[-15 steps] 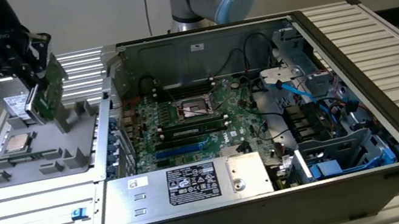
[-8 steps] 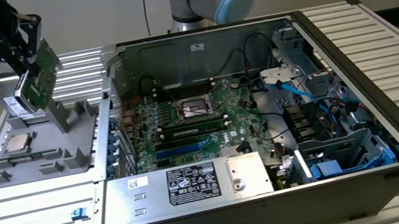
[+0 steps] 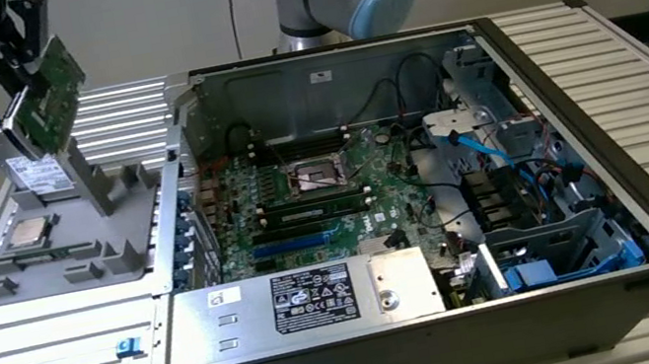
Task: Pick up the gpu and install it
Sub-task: 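Pick up the gpu and move the gpu toward the slot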
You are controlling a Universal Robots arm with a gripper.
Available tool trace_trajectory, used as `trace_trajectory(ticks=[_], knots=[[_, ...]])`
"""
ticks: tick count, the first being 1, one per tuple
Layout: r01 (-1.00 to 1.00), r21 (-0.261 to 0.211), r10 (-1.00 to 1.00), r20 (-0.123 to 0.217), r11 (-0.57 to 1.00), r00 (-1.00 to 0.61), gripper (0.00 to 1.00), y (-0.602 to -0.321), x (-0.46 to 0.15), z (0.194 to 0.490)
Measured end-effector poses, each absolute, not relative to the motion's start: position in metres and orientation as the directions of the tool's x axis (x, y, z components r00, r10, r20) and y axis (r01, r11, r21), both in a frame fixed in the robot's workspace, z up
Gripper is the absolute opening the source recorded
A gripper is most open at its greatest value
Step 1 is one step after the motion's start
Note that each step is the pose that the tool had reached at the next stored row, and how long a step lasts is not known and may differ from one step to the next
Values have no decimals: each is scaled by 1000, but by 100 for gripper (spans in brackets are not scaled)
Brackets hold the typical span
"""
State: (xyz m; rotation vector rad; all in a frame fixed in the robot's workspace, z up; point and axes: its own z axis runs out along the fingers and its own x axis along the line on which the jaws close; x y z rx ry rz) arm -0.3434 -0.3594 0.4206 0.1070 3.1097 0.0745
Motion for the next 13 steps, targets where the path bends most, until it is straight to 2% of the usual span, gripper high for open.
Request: trace_trajectory(ticks=[3, 8, 13], knots=[[68, 49, 69, -32, 996, -997, 27, -359, -343, 431], [67, 49, 68, -32, 997, -997, 27, -359, -343, 431], [-18, 49, -16, -33, 999, -999, 27, -359, -343, 432]])
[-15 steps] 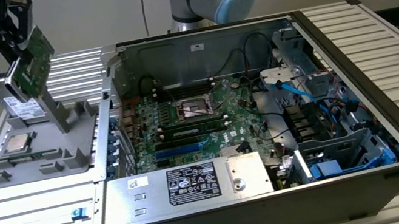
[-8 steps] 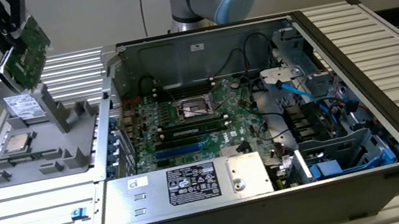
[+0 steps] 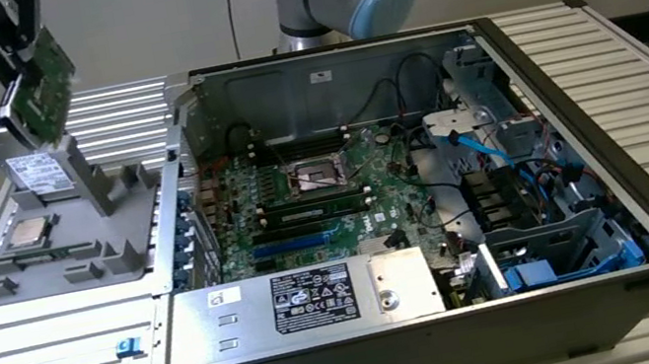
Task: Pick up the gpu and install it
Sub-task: 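Pick up the gpu and move the gpu toward the slot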
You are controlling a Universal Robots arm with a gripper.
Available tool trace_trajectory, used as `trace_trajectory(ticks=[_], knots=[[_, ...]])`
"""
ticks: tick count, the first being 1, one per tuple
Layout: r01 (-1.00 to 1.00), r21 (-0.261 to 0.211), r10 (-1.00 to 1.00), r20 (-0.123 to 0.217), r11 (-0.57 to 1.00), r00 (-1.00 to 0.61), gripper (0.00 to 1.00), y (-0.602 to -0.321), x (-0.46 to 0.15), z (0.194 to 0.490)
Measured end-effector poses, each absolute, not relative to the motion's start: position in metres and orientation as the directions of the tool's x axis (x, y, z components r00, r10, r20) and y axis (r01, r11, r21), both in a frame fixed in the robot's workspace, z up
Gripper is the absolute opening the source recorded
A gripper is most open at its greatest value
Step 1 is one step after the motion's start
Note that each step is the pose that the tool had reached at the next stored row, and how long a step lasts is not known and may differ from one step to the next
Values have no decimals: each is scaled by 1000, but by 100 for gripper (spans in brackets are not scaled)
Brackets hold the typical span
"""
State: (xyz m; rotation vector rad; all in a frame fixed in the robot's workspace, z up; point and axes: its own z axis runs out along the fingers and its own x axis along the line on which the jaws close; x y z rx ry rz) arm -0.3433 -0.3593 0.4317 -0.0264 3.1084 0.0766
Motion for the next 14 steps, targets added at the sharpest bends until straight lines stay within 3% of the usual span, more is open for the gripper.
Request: trace_trajectory(ticks=[14], knots=[[-270, 49, -268, -32, 962, -963, 27, -359, -343, 432]])
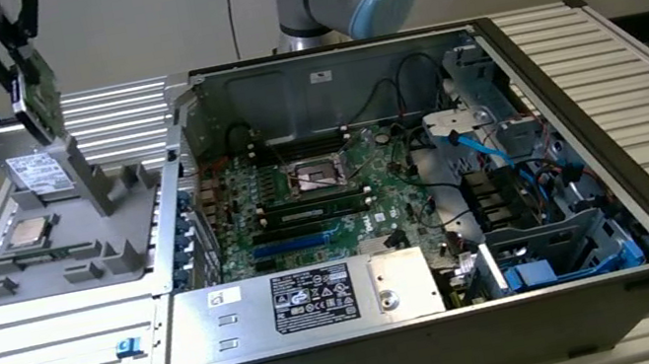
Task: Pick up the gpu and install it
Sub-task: 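Pick up the gpu and move the gpu toward the slot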
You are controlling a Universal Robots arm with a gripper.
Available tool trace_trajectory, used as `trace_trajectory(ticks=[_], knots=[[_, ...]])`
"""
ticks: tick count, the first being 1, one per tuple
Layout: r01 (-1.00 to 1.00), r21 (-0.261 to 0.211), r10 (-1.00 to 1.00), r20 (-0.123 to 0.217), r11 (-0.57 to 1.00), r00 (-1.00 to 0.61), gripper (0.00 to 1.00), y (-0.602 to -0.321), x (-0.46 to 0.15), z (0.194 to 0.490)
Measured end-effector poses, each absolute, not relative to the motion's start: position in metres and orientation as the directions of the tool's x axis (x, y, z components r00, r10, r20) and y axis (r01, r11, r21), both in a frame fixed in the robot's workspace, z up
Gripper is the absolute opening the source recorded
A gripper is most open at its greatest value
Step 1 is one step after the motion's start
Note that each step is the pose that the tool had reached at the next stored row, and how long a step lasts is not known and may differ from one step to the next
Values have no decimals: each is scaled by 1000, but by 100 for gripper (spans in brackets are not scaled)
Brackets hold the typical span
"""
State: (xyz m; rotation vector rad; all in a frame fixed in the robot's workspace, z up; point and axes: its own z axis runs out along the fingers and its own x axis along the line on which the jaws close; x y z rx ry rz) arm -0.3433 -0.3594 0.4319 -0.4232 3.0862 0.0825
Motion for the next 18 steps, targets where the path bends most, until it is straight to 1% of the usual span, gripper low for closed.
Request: trace_trajectory(ticks=[18], knots=[[-564, 49, -563, -32, 824, -826, 27, -359, -343, 432]])
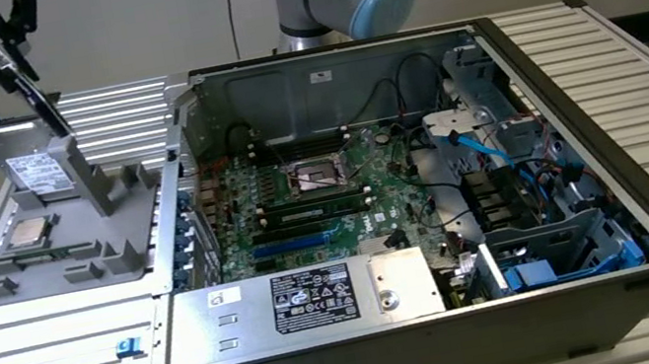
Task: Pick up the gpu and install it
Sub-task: 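Pick up the gpu and move the gpu toward the slot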
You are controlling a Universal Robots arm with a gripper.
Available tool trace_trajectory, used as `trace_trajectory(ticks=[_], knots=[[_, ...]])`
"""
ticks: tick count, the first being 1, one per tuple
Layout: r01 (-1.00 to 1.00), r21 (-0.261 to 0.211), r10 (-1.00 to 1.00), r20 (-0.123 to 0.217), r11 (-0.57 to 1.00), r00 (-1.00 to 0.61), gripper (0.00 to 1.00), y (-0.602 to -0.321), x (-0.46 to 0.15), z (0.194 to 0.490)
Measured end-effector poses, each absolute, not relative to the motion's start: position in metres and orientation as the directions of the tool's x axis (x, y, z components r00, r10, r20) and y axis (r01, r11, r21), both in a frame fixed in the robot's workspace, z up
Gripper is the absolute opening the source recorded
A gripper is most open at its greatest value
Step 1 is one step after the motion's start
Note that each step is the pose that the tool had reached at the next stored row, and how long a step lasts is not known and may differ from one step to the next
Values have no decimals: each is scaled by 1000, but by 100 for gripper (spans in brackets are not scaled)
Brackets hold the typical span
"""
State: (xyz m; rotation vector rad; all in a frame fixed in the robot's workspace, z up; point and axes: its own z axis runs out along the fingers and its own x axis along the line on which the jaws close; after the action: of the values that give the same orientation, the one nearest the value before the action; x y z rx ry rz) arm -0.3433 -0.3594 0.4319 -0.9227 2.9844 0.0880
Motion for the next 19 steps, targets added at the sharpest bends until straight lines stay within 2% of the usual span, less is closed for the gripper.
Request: trace_trajectory(ticks=[19], knots=[[-810, 48, -810, -33, 584, -586, 27, -359, -343, 431]])
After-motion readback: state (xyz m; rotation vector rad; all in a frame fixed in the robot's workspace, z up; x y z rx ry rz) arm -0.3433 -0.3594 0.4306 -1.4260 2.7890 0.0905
